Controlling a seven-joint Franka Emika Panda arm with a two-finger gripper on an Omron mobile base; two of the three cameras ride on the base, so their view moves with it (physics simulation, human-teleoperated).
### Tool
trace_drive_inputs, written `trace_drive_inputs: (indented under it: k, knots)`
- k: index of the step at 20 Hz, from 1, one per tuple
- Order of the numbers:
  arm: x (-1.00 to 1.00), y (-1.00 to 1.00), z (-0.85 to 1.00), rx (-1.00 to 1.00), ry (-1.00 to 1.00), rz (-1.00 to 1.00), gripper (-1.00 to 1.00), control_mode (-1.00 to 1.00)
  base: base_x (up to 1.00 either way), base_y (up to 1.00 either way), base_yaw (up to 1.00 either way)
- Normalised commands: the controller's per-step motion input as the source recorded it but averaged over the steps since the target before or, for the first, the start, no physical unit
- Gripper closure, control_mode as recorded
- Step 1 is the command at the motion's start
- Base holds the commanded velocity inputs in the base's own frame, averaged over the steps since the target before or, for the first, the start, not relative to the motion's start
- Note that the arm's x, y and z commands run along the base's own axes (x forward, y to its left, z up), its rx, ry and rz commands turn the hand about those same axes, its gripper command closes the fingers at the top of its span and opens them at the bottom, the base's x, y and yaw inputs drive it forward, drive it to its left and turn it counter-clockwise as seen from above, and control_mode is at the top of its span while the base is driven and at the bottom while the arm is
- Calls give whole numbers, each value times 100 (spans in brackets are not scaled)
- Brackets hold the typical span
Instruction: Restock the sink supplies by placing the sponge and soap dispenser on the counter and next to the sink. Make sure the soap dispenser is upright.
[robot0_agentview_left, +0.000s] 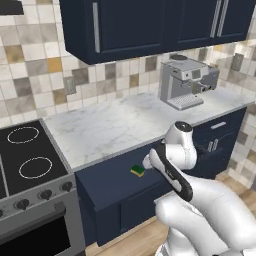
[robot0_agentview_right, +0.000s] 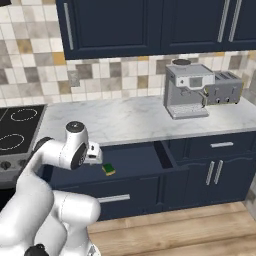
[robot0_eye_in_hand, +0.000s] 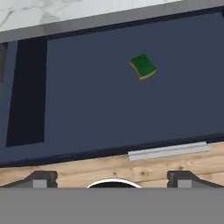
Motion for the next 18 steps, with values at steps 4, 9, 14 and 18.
trace_drive_inputs:
  k: [4, 9, 14, 18]
  knots:
    - [29, 0, -87, -11, 0, 1, -100, -100, 0, 0, 0]
    - [-4, 0, -85, -12, 0, 1, -100, -100, 0, 0, 0]
    - [-42, 0, -66, -3, 0, 7, -100, -100, 0, 0, 0]
    - [-60, 0, -46, 0, 0, 9, -100, -100, 0, 0, 0]
